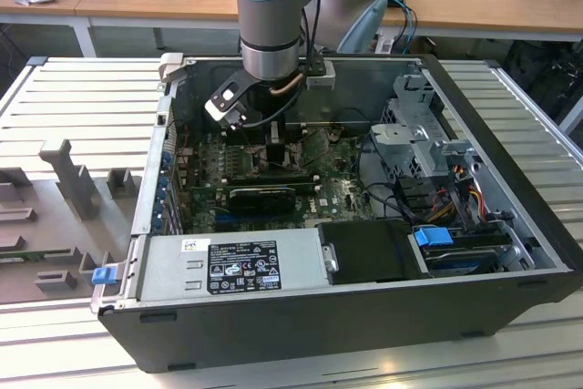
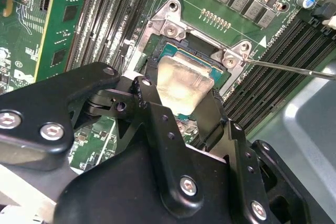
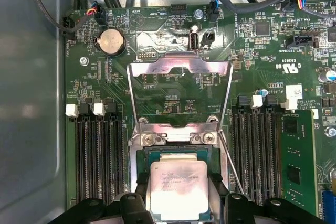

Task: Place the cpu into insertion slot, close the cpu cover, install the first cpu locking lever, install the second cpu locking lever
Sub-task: 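Place the cpu into insertion slot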

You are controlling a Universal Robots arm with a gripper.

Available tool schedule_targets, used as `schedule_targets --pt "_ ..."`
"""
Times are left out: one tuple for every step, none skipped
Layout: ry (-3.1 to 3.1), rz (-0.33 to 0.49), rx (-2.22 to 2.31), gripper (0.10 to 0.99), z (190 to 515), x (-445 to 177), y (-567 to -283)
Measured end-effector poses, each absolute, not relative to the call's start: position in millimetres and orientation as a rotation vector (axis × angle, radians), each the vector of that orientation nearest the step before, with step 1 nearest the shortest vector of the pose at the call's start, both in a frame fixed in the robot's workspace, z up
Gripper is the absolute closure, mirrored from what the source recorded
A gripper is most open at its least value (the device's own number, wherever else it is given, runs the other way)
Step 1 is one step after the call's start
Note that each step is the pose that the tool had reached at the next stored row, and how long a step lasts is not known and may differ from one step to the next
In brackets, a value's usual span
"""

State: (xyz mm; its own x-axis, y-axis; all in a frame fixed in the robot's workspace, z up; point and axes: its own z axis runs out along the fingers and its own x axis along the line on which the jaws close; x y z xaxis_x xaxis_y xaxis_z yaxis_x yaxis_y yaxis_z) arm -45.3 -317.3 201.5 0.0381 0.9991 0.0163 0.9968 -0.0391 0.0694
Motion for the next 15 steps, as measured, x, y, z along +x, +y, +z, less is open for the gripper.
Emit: schedule_targets --pt "2.150 0.093 2.235 0.549 202 -45 -317" --pt "2.150 0.093 2.235 0.486 202 -45 -317" --pt "2.150 0.094 2.236 0.486 202 -45 -317" --pt "2.150 0.095 2.237 0.486 203 -45 -317" --pt "2.150 0.095 2.237 0.486 204 -45 -317" --pt "2.150 0.095 2.238 0.486 204 -45 -317" --pt "2.149 0.095 2.238 0.486 204 -45 -317" --pt "2.149 0.095 2.238 0.486 205 -45 -317" --pt "2.149 0.095 2.238 0.486 207 -45 -317" --pt "2.150 0.095 2.238 0.498 210 -45 -317" --pt "2.150 0.095 2.238 0.565 211 -45 -317" --pt "2.150 0.095 2.238 0.627 211 -45 -317" --pt "2.150 0.094 2.238 0.686 212 -45 -317" --pt "2.150 0.094 2.238 0.749 213 -45 -317" --pt "2.150 0.094 2.238 0.871 214 -45 -317"
